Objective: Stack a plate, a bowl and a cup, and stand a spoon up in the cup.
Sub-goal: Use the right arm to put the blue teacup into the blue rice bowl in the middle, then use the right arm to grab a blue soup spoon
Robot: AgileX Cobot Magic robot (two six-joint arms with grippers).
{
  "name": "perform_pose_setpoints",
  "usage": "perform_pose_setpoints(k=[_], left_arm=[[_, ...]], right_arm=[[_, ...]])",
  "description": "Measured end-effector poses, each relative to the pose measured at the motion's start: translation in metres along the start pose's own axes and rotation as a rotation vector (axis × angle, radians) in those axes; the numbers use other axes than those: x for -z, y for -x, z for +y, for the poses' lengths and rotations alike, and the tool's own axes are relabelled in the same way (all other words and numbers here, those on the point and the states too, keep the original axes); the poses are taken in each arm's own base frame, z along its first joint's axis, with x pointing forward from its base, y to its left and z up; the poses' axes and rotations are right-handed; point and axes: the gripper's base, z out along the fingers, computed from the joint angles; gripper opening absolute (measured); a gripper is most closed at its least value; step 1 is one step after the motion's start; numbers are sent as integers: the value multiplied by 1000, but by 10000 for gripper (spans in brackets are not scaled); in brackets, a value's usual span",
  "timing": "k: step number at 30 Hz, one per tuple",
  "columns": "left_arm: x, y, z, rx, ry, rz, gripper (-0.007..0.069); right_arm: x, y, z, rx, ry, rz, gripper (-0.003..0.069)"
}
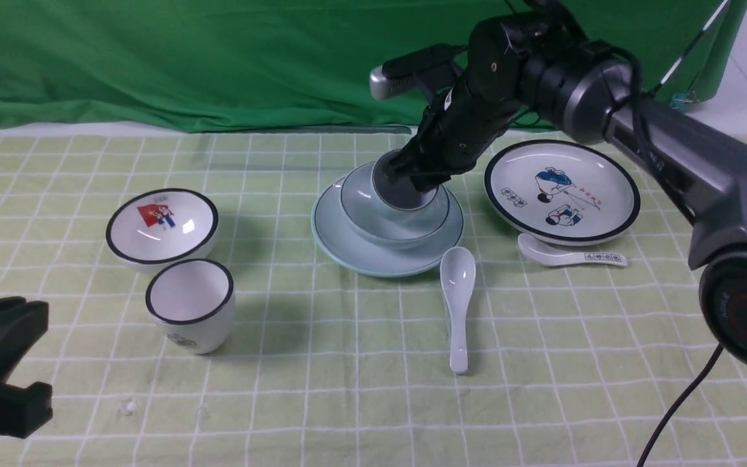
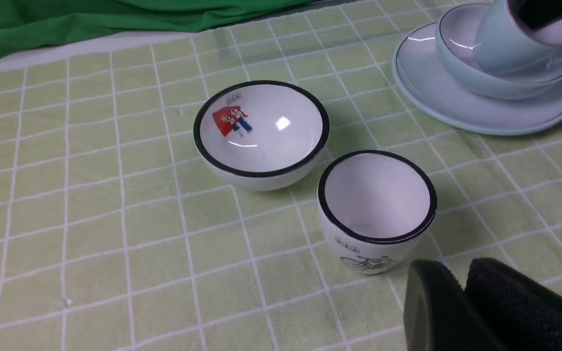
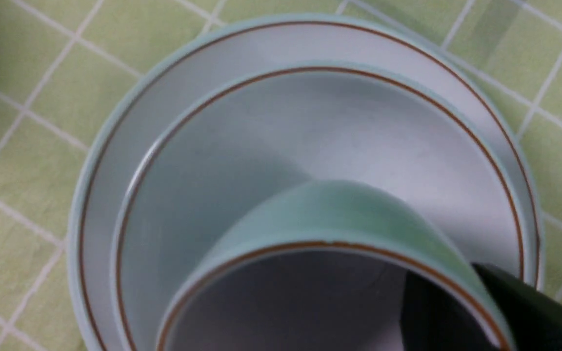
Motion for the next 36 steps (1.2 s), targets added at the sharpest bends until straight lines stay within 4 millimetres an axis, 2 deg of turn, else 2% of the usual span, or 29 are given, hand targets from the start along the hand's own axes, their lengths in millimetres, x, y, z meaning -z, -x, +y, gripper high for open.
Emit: perform_pose_setpoints(k=[5,9,12,13,14,15,16,17,18,19,22,24,25,26,27,28,29,33,36], left_arm=[[0,2,0,0,2,-22,42],[0,2,0,2,3,-27,43],[0,2,0,3,3,-27,44],[0,2,0,3,3,-27,44],[0,2,0,3,3,-27,45],[0,2,0,3,3,-27,45],[0,2,0,3,3,-27,46],[0,2,0,4,2,-27,46],[0,2,0,7,1,-27,48],[0,3,0,16,-3,-28,48],[1,3,-1,32,-10,-31,54],[1,3,-1,45,-16,-32,56],[1,3,-1,46,-17,-32,56],[1,3,-2,54,-20,-35,57],[1,3,-2,61,-24,-36,58],[1,3,-2,62,-24,-36,58],[1,3,-2,68,-27,-37,59],[2,4,-3,77,-30,-44,62],[2,4,-3,81,-31,-46,62]], right_arm=[[0,1,0,-12,0,-2,293],[11,3,1,-6,3,4,346],[44,14,5,43,2,-36,360],[47,15,5,47,1,-42,360],[76,23,8,82,-4,-87,362],[79,23,9,87,-5,-93,362],[109,27,12,171,-11,-122,361],[109,26,12,184,-12,-119,361],[124,23,15,284,-12,-107,361],[127,15,16,402,-3,-63,361],[119,-17,19,680,67,71,363],[104,-42,20,823,130,148,363],[101,-45,20,838,137,158,363],[82,-72,20,940,197,226,363],[72,-86,20,998,223,251,363],[71,-86,20,1012,221,245,363],[58,-103,21,1096,248,265,363],[33,-138,31,1334,269,261,363],[25,-145,41,1454,230,207,364]])
